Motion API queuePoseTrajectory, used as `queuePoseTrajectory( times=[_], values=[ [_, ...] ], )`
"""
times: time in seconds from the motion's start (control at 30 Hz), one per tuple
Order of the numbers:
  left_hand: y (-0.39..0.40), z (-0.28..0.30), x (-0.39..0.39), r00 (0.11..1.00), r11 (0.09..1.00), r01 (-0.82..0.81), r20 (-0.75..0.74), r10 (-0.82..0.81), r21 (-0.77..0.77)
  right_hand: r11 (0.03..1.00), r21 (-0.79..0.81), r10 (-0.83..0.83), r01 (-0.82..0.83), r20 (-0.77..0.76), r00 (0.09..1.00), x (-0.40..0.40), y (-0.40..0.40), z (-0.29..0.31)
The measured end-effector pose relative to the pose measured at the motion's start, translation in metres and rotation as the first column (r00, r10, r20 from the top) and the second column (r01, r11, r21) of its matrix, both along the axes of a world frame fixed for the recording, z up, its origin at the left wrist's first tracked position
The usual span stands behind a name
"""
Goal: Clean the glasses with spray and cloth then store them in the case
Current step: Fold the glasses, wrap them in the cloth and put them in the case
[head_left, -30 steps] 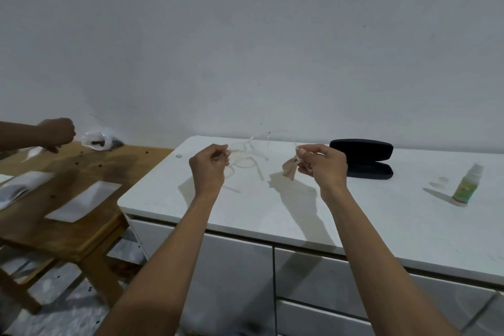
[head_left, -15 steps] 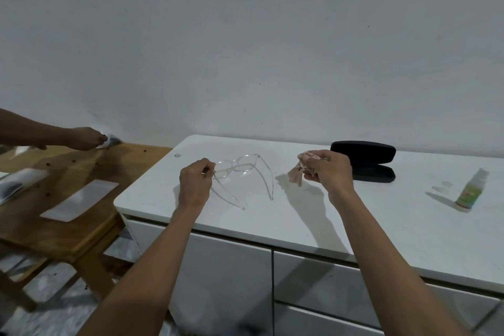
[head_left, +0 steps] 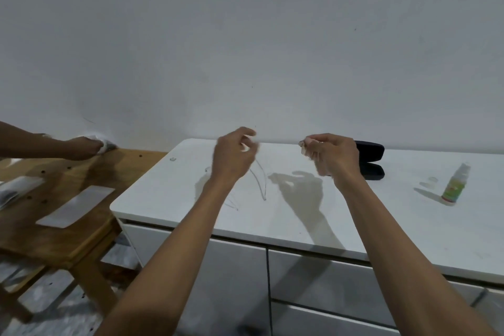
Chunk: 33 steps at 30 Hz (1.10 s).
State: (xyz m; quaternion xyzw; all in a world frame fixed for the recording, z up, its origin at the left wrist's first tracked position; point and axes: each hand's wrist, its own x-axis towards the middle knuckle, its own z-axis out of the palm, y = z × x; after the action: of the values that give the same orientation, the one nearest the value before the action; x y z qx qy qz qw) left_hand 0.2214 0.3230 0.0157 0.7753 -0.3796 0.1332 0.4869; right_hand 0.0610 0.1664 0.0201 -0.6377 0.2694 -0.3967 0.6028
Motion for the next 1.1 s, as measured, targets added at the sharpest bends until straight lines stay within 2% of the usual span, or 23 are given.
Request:
queuePoseTrajectory(
  times=[0.07,0.13,0.23,0.4,0.63,0.8,0.93,1.1],
  values=[
    [-0.026,0.023,-0.03,0.951,0.97,0.217,-0.247,-0.186,0.106,1.0,0.008,-0.023,0.023,-0.001,1.0,-0.007,-0.008,0.01],
    [-0.05,0.035,-0.052,0.896,0.933,0.337,-0.348,-0.276,0.127,0.999,-0.029,-0.021,0.02,-0.042,0.999,-0.016,-0.017,0.018],
    [-0.074,0.044,-0.07,0.83,0.919,0.39,-0.453,-0.324,0.058,0.998,-0.056,-0.009,0.005,-0.07,0.998,-0.03,-0.03,0.028],
    [-0.096,0.056,-0.089,0.747,0.92,0.389,-0.567,-0.347,-0.05,0.996,-0.072,-0.061,0.054,-0.104,0.993,-0.051,-0.046,0.037],
    [-0.113,0.069,-0.103,0.719,0.941,0.319,-0.617,-0.319,-0.115,0.962,-0.274,-0.05,-0.013,-0.221,0.974,-0.076,-0.054,0.044],
    [-0.12,0.072,-0.098,0.782,0.941,0.329,-0.535,-0.319,-0.08,0.912,-0.411,-0.132,-0.006,-0.306,0.943,-0.081,-0.064,0.051],
    [-0.121,0.076,-0.093,0.808,0.933,0.354,-0.48,-0.343,-0.071,0.861,-0.502,-0.119,-0.082,-0.355,0.927,-0.085,-0.065,0.061],
    [-0.12,0.08,-0.089,0.765,0.922,0.373,-0.527,-0.37,-0.106,0.864,-0.469,-0.028,-0.185,-0.41,0.911,-0.086,-0.064,0.068]
  ],
)
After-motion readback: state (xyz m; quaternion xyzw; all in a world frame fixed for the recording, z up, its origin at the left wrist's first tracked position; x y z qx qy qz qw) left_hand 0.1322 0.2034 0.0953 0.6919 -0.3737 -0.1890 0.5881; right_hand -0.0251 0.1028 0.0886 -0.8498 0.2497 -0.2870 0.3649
